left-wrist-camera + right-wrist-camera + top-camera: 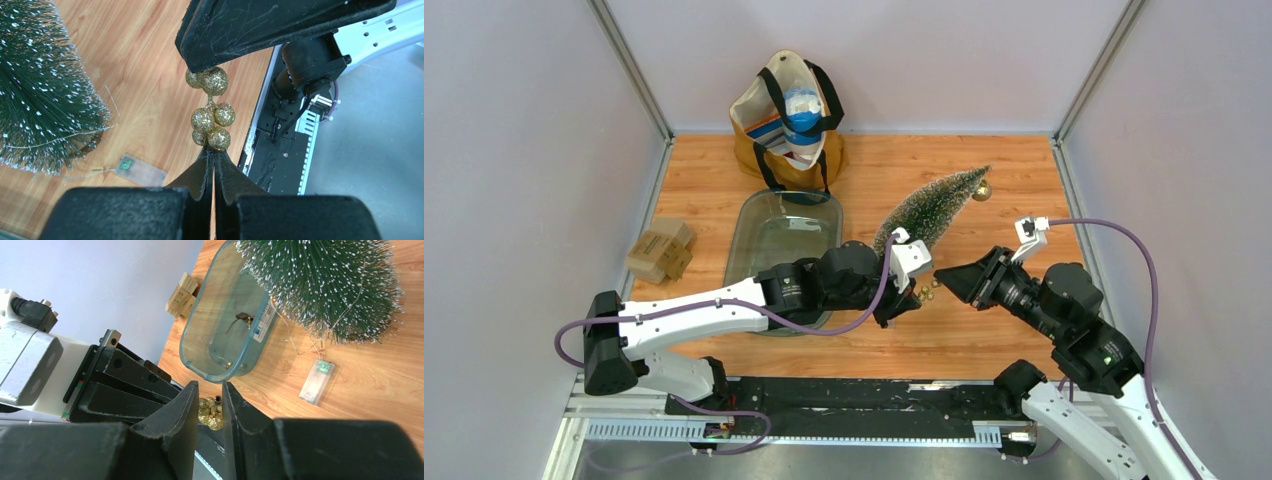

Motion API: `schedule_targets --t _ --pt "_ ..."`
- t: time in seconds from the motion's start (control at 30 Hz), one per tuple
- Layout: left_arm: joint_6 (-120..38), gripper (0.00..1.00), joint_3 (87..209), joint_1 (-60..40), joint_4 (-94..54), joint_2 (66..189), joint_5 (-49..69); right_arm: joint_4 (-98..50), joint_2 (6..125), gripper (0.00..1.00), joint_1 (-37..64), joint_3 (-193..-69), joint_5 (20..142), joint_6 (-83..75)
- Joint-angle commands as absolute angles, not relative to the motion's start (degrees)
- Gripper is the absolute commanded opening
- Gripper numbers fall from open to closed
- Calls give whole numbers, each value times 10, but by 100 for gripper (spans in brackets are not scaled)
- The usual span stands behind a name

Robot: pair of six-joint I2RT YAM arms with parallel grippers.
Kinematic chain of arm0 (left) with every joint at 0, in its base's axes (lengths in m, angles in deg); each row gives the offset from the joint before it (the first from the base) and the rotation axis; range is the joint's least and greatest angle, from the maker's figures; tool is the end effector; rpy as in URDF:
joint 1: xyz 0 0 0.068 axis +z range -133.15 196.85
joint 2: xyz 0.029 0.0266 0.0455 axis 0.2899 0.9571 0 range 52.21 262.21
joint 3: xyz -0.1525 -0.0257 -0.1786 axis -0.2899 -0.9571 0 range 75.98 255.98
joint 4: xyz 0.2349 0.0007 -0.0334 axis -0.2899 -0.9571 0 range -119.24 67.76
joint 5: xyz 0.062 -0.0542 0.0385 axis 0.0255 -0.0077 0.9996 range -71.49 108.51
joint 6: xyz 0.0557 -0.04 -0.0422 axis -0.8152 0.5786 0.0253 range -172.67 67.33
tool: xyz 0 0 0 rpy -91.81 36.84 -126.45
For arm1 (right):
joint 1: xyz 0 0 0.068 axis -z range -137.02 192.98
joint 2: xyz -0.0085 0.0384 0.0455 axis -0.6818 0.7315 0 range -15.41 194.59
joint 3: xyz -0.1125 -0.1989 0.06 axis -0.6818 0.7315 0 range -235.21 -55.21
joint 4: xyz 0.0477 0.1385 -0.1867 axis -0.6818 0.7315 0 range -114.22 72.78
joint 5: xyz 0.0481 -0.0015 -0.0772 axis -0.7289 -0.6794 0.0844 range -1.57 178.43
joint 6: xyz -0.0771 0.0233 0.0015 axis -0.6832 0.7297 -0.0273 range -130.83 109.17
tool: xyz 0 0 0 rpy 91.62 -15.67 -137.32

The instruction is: Decorate the small christmas tree

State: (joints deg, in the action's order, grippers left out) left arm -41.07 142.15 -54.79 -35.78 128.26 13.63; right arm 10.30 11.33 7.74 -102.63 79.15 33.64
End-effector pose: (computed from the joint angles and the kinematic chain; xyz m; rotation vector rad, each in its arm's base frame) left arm 0.0961 -0.3086 0.2974 1.1154 1.8111 -0.9950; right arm 0.1082 0.0902 0.3146 0.0333 1.9602 1.1045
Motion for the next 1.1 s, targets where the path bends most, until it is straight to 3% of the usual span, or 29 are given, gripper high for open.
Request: schedule_targets --t 0.0,0.13,0.43,0.5,0.53,0.6,0.7,0.93,1.07 --pt "-422 0 1432 -550 -352 1260 137 67 104 23 78 -1028 774 341" --pt "-423 0 1432 -550 -353 1259 139 73 108 8 80 -1027 771 341" --pt "-419 1 1434 -550 -351 1258 163 92 105 0 80 -1032 792 336" --pt "-417 20 1433 -549 -351 1260 170 96 94 0 79 -1028 830 349" --pt "-414 40 1432 -550 -351 1260 173 99 83 0 80 -1022 859 358" --pt "-413 58 1428 -550 -350 1255 183 109 62 0 80 -1010 937 381" --pt "-406 74 1406 -544 -344 1239 227 130 29 0 80 -989 1050 426" --pt "-383 80 1378 -470 -361 1186 259 137 -10 0 81 -938 1287 546" --pt "-362 81 1393 -399 -367 1185 247 99 -6 0 85 -925 1353 599"
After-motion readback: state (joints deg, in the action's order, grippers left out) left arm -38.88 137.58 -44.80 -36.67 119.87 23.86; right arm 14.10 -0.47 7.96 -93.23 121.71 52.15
